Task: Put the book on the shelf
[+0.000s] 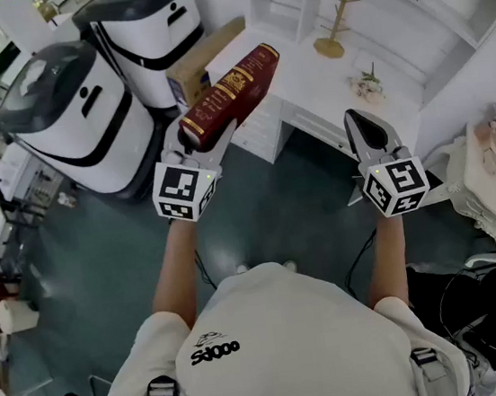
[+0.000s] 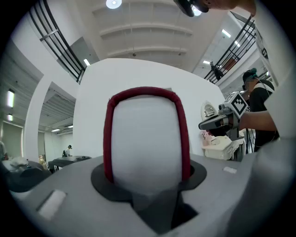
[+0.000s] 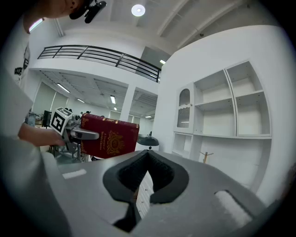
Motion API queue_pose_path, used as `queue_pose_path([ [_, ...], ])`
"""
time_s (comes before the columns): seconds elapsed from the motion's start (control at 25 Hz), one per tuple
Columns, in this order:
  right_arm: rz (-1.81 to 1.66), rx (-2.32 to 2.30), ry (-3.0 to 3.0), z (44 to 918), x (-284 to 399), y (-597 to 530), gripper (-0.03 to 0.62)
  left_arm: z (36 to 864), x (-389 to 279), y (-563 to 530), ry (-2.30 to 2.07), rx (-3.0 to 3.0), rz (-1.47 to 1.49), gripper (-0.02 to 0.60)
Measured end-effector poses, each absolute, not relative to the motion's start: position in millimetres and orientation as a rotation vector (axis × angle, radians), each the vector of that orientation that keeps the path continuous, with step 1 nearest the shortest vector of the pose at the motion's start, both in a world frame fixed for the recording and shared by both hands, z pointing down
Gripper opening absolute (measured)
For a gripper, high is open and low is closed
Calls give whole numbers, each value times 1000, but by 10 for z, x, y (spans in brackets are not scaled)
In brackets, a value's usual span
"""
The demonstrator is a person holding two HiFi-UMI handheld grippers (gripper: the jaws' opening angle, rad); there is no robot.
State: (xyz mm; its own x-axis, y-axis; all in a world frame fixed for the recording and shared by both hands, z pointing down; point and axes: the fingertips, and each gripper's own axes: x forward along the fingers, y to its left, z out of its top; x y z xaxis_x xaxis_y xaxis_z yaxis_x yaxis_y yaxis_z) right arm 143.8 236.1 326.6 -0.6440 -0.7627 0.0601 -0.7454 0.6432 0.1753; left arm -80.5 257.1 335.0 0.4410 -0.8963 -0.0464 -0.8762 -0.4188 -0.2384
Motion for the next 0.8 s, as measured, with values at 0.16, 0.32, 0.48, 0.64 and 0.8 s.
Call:
queue_pose_path([
  [0.16, -199, 1261, -2731, 3285, 1398, 2350, 0, 3404, -848, 2553, 1558, -2482, -125, 242],
  [0.32, -178, 1288, -2748, 3289, 1390, 2307, 2, 3431, -882, 2493, 1552, -2492, -120, 242],
  [0.48, -200, 1304, -2730, 3284, 1315, 2274, 2, 3424, -985, 2419, 1538, -2500, -103, 242],
  [0.64, -221, 1336, -2707, 3267, 1198, 2235, 2, 3429, -1150, 2336, 1523, -2508, -78, 242],
  [0.8, -214, 1377, -2689, 3208, 1186, 2061, 2, 3396, -1198, 2126, 1508, -2528, -60, 242],
])
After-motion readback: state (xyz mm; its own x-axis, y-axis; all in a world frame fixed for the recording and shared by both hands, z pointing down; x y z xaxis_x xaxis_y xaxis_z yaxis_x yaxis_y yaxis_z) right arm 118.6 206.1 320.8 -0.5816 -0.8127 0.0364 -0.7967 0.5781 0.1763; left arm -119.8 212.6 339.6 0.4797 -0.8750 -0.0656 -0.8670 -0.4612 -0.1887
